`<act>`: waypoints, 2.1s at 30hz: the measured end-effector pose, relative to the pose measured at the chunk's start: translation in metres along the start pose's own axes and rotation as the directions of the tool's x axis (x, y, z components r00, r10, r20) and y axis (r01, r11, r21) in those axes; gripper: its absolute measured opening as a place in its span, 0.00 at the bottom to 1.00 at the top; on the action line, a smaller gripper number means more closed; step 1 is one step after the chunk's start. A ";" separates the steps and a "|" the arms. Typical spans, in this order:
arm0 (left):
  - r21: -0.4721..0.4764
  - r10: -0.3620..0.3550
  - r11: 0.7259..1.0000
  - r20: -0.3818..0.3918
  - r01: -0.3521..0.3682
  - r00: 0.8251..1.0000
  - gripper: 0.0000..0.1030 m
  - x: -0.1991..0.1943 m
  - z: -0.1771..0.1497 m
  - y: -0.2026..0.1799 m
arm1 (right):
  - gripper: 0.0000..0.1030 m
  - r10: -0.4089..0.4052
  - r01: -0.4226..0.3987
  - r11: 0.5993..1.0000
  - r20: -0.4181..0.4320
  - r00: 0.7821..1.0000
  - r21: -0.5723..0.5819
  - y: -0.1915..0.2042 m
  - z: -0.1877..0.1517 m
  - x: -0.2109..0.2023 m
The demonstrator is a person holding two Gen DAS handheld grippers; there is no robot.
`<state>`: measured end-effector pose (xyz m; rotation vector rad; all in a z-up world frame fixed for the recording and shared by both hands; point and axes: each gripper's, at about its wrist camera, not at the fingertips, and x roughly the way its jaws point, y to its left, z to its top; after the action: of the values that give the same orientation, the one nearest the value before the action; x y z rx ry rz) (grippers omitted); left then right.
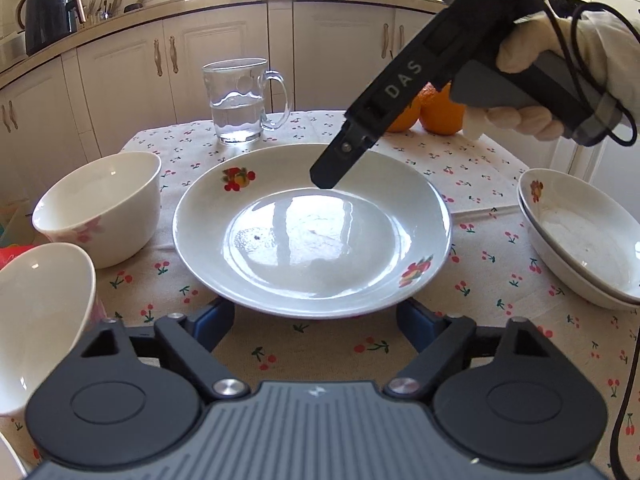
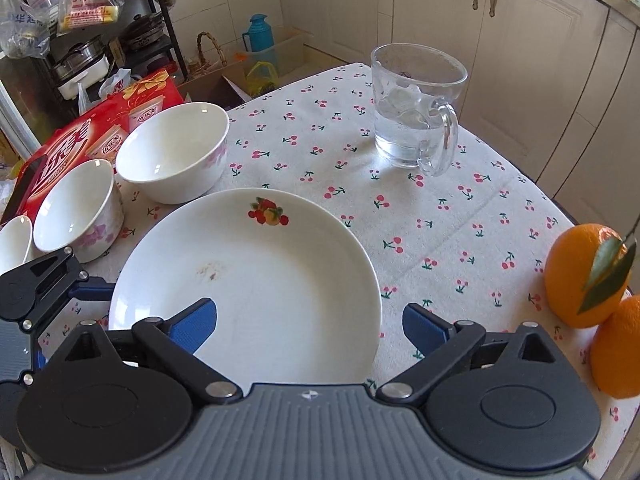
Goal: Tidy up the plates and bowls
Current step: 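Move the right gripper to the flower-print white plate's rim and close, then lift the flower-print plate with the right gripper toward the plate stack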
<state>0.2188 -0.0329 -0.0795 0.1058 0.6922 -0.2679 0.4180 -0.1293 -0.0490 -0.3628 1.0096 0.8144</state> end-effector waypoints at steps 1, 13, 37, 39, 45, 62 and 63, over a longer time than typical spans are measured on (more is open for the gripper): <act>-0.003 0.000 1.000 -0.002 0.000 1.000 0.82 0.001 0.000 0.001 | 0.89 0.005 -0.005 1.000 -0.010 1.000 -0.003 -0.003 0.003 0.004; -0.008 -0.004 1.000 0.002 0.004 1.000 0.82 0.001 0.001 0.002 | 0.75 0.128 -0.128 0.992 -0.051 0.990 -0.007 -0.026 0.018 0.030; 0.045 -0.060 0.997 -0.022 0.061 0.998 0.81 -0.011 -0.001 0.001 | 0.75 0.215 -0.213 0.976 -0.065 0.974 0.039 -0.024 0.006 0.020; 0.056 -0.066 0.996 -0.019 0.067 0.998 0.81 -0.018 -0.002 -0.001 | 0.75 0.212 -0.209 0.977 -0.059 0.975 0.047 -0.021 0.002 0.014; 0.094 -0.084 0.992 -0.020 0.085 0.996 0.81 -0.040 -0.008 -0.005 | 0.75 0.203 -0.201 0.978 -0.035 0.979 0.061 -0.004 -0.012 -0.008; 0.195 -0.123 0.973 -0.008 0.122 0.992 0.81 -0.093 -0.022 -0.015 | 0.75 0.166 -0.169 0.981 0.042 0.985 0.097 0.046 -0.056 -0.068; 0.203 -0.128 0.971 -0.009 0.127 0.992 0.81 -0.095 -0.023 -0.016 | 0.75 0.163 -0.168 0.980 0.049 0.985 0.105 0.048 -0.061 -0.071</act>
<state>0.1303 -0.0246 -0.0362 0.2563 0.6673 -0.4622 0.3257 -0.1663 -0.0143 -0.1698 1.0520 0.9085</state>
